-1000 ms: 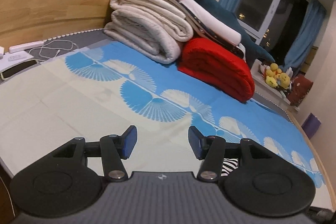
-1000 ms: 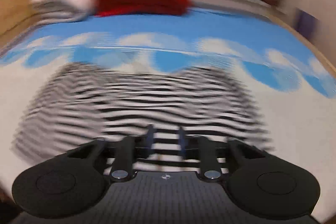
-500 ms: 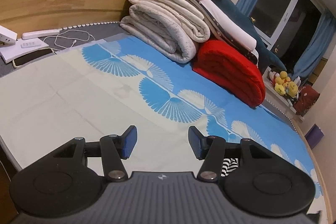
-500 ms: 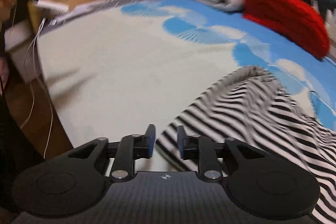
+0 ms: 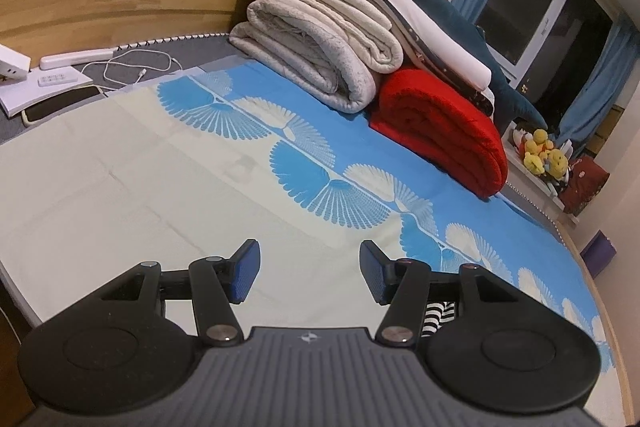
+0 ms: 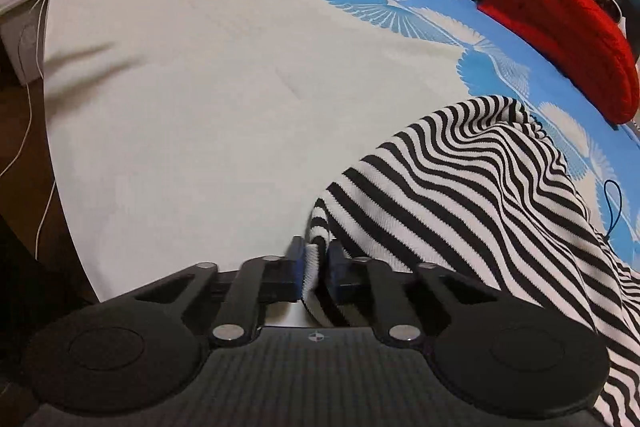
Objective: Fold small clothes
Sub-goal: 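Carry the held bundle away with the right tool while the left tool stays open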
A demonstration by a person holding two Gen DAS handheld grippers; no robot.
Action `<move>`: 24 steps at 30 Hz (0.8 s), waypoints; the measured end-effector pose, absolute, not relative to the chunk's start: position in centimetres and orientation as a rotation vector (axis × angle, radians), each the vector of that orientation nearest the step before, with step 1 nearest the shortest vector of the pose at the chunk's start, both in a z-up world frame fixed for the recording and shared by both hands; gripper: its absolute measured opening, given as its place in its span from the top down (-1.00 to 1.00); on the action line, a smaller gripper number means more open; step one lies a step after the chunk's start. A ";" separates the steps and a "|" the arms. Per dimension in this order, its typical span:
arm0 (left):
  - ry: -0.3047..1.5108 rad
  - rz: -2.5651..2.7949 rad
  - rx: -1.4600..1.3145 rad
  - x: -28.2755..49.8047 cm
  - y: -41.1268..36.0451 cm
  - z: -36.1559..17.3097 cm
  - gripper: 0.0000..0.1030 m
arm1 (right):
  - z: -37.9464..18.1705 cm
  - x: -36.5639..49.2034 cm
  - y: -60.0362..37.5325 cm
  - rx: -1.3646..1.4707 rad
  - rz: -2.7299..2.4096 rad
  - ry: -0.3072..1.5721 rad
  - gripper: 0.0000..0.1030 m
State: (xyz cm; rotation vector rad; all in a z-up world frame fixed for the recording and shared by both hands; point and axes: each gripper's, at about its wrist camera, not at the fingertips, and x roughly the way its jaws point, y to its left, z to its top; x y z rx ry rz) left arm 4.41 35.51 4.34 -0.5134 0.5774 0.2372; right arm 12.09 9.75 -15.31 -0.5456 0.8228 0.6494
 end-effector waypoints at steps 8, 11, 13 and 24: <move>0.568 0.247 -0.483 4.8 33.9 4.7 -0.17 | -14.0 8.0 12.1 -0.785 0.726 0.576 0.95; 0.556 0.231 -0.429 5.3 32.4 5.1 -0.17 | -12.6 8.0 12.5 -0.733 0.717 0.584 0.96; 0.550 0.223 -0.391 5.6 31.5 5.3 -0.17 | -11.6 7.7 12.9 -0.722 0.715 0.560 0.96; 0.567 0.268 -0.422 6.2 31.9 4.9 -0.17 | -4.3 5.8 15.5 -0.423 0.815 0.497 0.96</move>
